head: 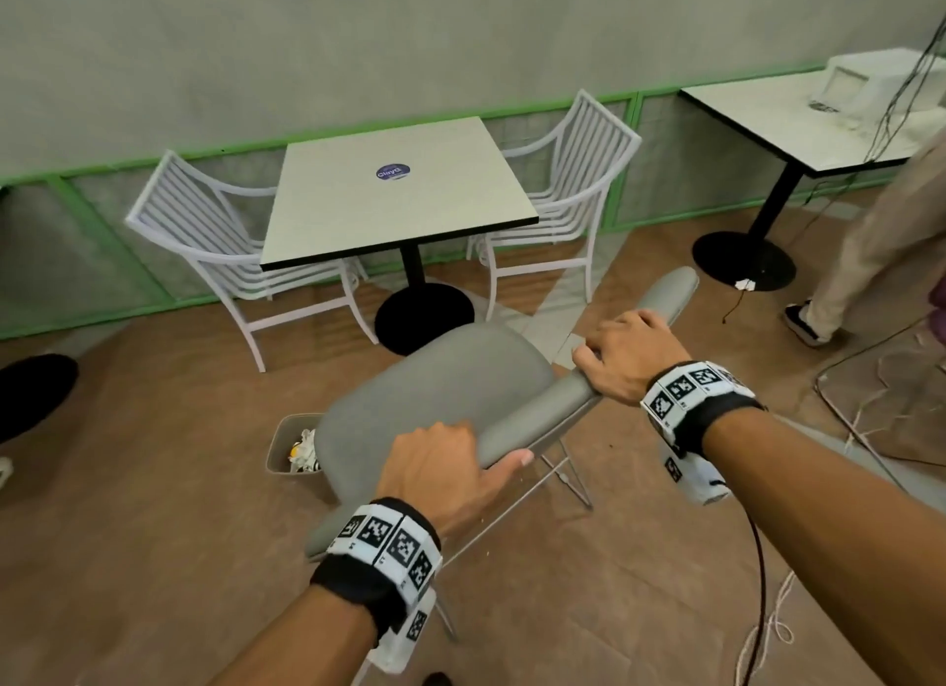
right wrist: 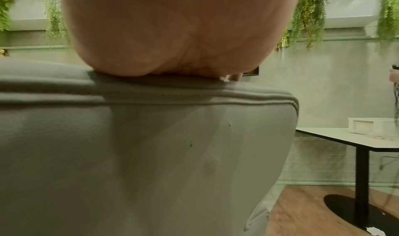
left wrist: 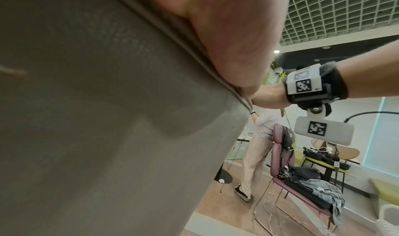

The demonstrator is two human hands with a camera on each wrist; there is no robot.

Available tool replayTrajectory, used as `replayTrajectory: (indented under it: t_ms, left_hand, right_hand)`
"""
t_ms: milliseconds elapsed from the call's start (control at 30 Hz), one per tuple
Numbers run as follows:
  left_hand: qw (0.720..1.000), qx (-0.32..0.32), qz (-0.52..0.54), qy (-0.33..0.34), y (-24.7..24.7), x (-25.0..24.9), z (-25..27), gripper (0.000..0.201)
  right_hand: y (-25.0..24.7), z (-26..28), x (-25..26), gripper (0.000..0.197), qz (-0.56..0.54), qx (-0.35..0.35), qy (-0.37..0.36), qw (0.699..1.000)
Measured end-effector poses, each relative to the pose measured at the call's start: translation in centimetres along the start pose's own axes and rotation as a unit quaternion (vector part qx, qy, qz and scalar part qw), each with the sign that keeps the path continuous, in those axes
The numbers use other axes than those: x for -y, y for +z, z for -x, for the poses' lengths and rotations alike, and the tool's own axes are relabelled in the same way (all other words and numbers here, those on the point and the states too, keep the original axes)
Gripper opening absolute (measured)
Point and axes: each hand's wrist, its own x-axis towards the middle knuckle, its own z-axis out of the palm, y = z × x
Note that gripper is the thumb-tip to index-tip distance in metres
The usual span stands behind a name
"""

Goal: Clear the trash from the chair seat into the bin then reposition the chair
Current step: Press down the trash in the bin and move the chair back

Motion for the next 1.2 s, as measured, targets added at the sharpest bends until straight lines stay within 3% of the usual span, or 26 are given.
replayTrajectory:
  t_ms: [233,333,533,700,833,1200]
  left_hand:
    - [1.0,-0.018,-0.011,0.013,-0.4,6.7,-0.7,0.078]
    - [0.999,-0.042,-0.006,-0.026,-0.4,10.5,-1.0,0.078]
    - [0.993,-0.076,-0.033,-0.085,-0.4,15.6,-1.3,0.056]
    - [0.984,-0.104,-0.04,-0.14,0.6,14.5,-0.8,0.042]
    - [0.968,-0.153,-0.008,-0.197,2.0,13.8,-0.4,0.031]
    - [0.955,-0.244,0.029,-0.168,1.8,14.4,-2.3,0.029]
  right_hand:
    - [-0.7,0.9,4.0,0.066,-0.017,0.005,0.01,1.0]
    - [-0.8,1.0,6.3,0.071,-0.019,0.005,-0.002,1.0]
    - [-0.2,1.0,7.9,0.061,-0.081,-0.018,-0.065,0.994]
    - [0.7,-0.2,5.3,0.069,-0.048,-0.07,-0.027,0.996]
    - [0.9,-0.3,5.8,0.061,-0.031,-0.087,-0.002,0.996]
    - [-0.2,-2.0,5.9,0.047,-0.042,-0.11,0.027,0.993]
